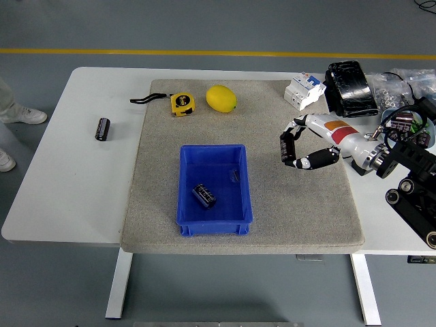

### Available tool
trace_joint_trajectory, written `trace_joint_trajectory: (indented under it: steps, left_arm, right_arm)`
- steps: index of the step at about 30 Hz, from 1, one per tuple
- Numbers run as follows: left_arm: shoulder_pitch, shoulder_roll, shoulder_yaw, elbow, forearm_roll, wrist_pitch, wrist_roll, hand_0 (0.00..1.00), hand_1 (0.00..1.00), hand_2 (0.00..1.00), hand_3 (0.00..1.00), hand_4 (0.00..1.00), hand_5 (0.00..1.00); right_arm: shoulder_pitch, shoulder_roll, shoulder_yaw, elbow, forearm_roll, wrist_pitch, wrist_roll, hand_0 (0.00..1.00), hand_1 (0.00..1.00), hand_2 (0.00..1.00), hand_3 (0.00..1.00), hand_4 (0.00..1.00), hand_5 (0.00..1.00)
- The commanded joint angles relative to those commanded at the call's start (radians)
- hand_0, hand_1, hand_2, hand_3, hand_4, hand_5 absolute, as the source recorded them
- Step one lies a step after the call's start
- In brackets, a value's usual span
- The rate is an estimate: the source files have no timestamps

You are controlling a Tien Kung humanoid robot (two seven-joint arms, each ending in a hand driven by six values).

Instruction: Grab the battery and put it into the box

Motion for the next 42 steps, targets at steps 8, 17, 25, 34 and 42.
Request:
trace_joint_trajectory:
  steps: [8,17,25,34,42]
  left_arm:
    - [-0.001,0.006,0.002,-0.003,0.002,-0.005,0.003,0.489,0.503,0.579,0.698,0.656,0.818]
    - [-0.008,0.012,-0.002,-0.008,0.02,-0.01,0.011,0.49,0.505,0.576,0.697,0.656,0.816]
    - [-0.009,0.014,-0.01,-0.007,0.03,-0.012,0.013,0.49,0.505,0.574,0.698,0.655,0.812]
    - [-0.004,0.012,0.005,-0.006,0.005,-0.005,0.012,0.49,0.503,0.574,0.696,0.657,0.811]
    - [0.008,0.01,0.008,0.001,-0.013,0.01,0.001,0.49,0.504,0.575,0.698,0.657,0.804]
  right_arm:
    - [0.08,0.036,-0.143,0.124,0.028,0.054,-0.023,0.782,0.594,0.556,0.527,0.78,0.152]
    - [0.141,0.12,-0.257,0.049,-0.006,0.085,-0.028,0.806,0.642,0.625,0.578,0.834,0.191]
    - [0.131,0.116,-0.249,0.015,-0.022,0.113,-0.014,0.946,0.84,0.868,0.855,0.998,0.398]
    - [0.08,0.112,-0.147,-0.023,-0.079,0.086,-0.006,0.998,0.9,0.918,0.892,0.998,0.435]
    - [-0.03,0.069,0.059,-0.001,0.017,0.049,-0.055,0.998,0.932,0.923,0.888,0.998,0.507]
